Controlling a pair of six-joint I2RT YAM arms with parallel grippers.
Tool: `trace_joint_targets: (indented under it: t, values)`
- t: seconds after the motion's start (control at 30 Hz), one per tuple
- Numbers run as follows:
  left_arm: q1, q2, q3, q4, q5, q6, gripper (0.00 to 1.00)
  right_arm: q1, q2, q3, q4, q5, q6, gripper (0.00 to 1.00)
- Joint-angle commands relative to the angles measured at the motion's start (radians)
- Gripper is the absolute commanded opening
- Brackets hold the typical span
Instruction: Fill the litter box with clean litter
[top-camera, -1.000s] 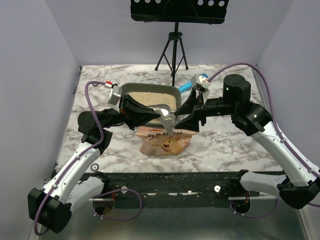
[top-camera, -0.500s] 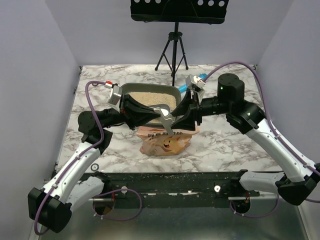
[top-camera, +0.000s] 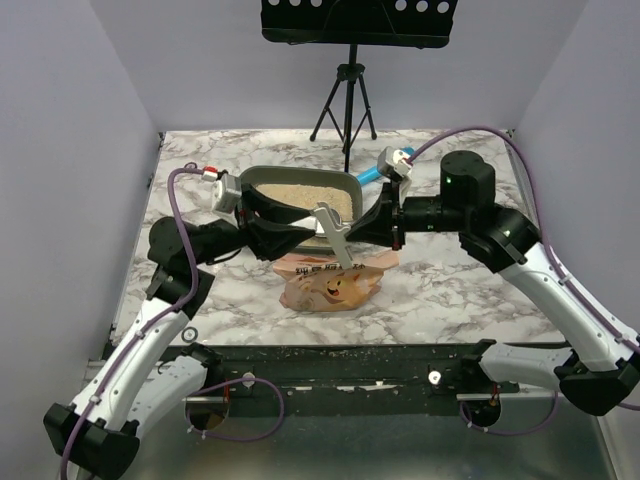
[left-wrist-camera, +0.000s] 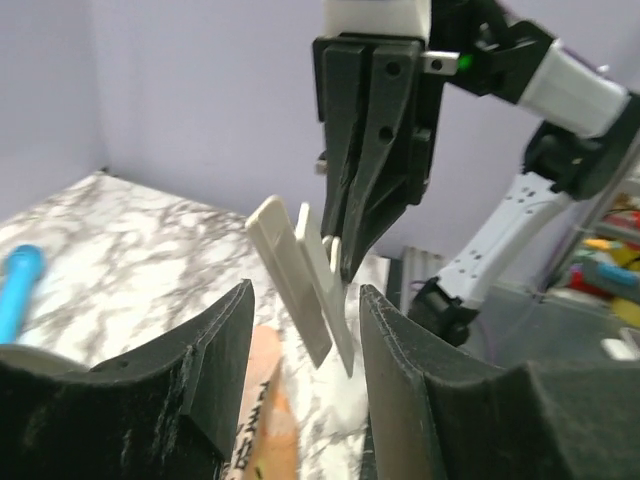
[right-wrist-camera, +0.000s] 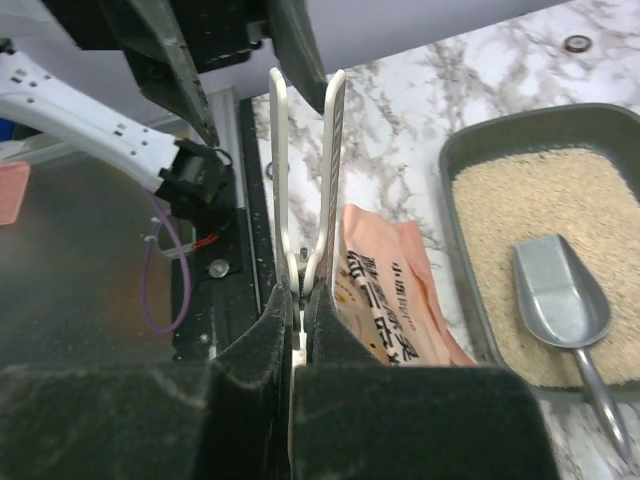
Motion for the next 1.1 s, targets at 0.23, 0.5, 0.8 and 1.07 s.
trace_joint_targets:
  t: [0.23, 0.5, 0.8, 1.07]
  values:
    - [-0.007, -0.046, 0.006, -0.446, -0.179, 0.375, 0.55, 0.002, -0.033, 0.084, -0.245, 0.362, -0.159, 0.00]
    - [-0.042, 0.051, 0.009, -0.633, -0.242, 0.442, 0.53, 0.002, -0.024, 0.087, -0.343, 0.477, -0.297, 0.00]
    - [-0.061, 0.078, -0.009, -0.768, -0.213, 0.444, 0.50, 0.002, -0.004, 0.055, -0.395, 0.463, -0.444, 0.00]
    - [-0.102, 0.077, -0.038, -0.839, -0.273, 0.477, 0.47, 0.002, 0.058, 0.131, -0.466, 0.503, -0.483, 0.00]
